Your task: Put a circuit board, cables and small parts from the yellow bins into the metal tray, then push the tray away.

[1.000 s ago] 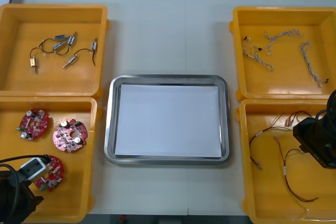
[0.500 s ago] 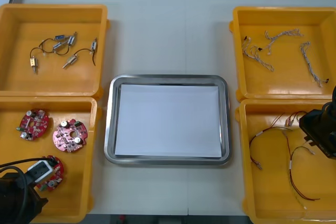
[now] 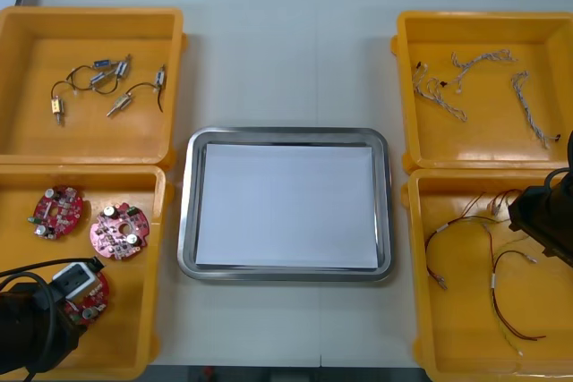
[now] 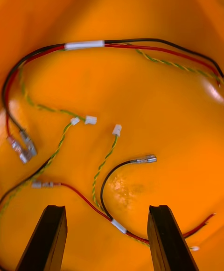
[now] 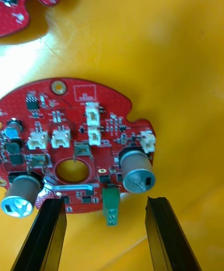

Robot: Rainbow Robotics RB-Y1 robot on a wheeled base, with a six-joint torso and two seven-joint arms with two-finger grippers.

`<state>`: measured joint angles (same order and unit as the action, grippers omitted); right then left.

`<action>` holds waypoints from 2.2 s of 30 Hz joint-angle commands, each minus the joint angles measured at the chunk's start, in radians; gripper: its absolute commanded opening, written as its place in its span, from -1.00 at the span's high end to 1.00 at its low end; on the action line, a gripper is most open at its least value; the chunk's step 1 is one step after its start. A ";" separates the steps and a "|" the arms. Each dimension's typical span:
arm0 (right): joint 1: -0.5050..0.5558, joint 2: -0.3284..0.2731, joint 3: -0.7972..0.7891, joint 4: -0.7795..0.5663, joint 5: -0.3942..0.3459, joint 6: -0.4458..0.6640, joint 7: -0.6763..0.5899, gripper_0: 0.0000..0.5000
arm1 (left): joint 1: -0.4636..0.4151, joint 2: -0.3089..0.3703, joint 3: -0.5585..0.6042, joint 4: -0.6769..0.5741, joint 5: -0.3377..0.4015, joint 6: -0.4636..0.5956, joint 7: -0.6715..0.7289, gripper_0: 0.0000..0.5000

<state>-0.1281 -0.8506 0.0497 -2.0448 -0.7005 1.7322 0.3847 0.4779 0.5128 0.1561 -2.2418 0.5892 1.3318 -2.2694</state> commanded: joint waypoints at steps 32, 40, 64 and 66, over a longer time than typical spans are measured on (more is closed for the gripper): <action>0.286 0.136 -0.146 -0.209 0.013 -0.071 0.889 -1.00 | -0.055 -0.019 -0.004 0.033 -0.019 0.007 -0.136 1.00; 0.301 0.183 -0.137 -0.186 0.076 -0.074 0.890 -1.00 | -0.116 0.000 0.125 0.004 0.072 0.121 -0.144 1.00; 0.315 0.260 -0.057 -0.098 0.187 -0.192 0.875 -1.00 | -0.415 0.194 0.276 -0.021 0.182 0.454 0.188 1.00; 0.317 0.266 -0.057 -0.094 0.191 -0.195 0.878 -1.00 | -0.455 0.214 0.253 -0.024 0.192 0.489 0.272 1.00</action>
<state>0.1623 -0.6079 -0.0187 -2.1403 -0.5224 1.5469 1.2222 0.0993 0.6538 0.4424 -2.2272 0.7637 1.7790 -2.2336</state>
